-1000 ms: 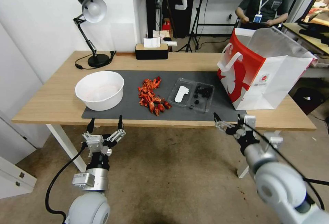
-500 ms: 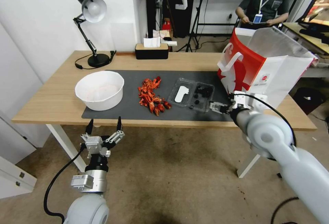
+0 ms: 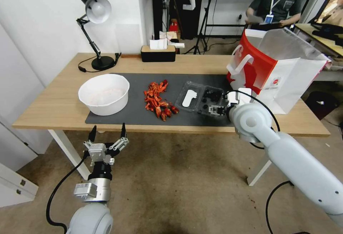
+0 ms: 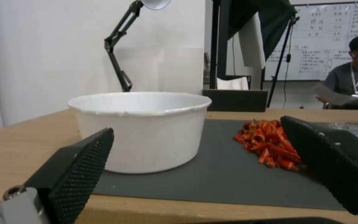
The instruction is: Close the disposable takeout box, then place it into the delivery bag.
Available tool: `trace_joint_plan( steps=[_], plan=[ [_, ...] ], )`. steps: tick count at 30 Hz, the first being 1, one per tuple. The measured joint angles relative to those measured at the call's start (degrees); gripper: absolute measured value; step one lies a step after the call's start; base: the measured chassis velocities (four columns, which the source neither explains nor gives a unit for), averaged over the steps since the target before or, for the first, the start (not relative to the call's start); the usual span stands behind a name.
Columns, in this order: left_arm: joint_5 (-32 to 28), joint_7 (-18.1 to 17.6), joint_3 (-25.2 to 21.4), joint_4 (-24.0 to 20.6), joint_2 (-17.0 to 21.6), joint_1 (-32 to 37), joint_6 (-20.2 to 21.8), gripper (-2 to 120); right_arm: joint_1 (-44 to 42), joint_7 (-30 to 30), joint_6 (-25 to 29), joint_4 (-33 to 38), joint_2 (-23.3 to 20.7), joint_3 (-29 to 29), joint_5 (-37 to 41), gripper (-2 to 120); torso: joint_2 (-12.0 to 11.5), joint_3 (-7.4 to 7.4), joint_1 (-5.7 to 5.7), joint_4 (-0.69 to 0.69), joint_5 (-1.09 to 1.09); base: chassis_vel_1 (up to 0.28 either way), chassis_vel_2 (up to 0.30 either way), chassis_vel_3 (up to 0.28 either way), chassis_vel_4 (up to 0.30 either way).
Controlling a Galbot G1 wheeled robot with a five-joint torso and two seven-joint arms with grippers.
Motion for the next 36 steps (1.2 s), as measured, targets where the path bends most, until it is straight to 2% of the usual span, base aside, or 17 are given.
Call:
trace_joint_plan(
  steps=[8, 36],
  plan=[
    [-0.14, -0.01, 0.00, 0.28, 0.06, -0.21, -0.48, 100, 1.71, 1.97, 0.00, -0.63, -0.24, -1.74, 3.39, 100, 0.00, 0.00, 0.00, 0.00, 0.01, 0.000, 0.000, 0.000, 0.000],
    [-0.43, -0.34, 0.50, 1.50, 0.55, -1.16, -1.25, 100, 2.79, 2.58, 0.07, -2.02, -1.32, -4.68, 4.54, 100, 0.00, 0.00, 0.00, 0.00, 0.00, 0.000, 0.000, 0.000, 0.000]
  ],
)
